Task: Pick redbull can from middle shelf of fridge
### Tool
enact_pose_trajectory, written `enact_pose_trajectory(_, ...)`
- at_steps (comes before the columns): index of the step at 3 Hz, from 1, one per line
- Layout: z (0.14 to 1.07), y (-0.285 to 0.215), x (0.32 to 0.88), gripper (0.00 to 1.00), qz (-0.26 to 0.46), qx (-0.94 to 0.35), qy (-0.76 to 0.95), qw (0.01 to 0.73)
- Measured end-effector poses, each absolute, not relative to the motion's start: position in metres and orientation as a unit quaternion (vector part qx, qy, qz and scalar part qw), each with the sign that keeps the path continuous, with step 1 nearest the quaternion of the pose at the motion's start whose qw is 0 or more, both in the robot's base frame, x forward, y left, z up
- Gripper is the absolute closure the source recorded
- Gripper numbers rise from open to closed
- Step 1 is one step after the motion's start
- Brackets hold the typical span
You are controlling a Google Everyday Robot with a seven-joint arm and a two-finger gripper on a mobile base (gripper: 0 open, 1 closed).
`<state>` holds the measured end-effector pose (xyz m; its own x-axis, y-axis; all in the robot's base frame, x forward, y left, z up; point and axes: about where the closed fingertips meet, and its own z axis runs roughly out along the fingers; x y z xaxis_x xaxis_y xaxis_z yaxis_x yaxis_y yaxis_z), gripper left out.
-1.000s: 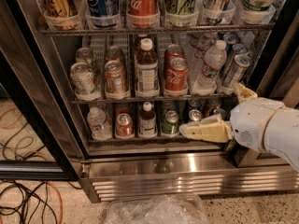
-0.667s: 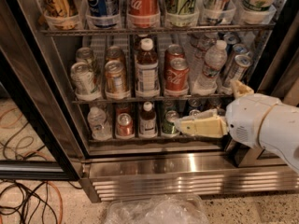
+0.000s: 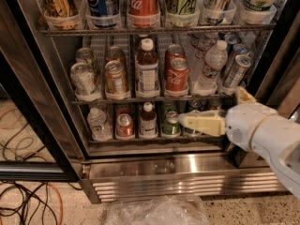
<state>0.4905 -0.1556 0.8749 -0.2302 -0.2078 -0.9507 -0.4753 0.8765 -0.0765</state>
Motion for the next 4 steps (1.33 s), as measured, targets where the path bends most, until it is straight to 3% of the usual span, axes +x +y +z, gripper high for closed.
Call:
enact_pose_trajectory(1, 0.859, -0.216, 0.511, 0.00, 0.093, -0.122, 0.775, 0.613)
enact_pose_trajectory(2, 0.836, -0.242, 0.508, 0.00, 0.073, -0.094, 0.781, 0.614)
enact_pose_trajectory(4, 0.837, -0.241, 0.509, 0.00, 0.068, -0.097, 0.773, 0.624)
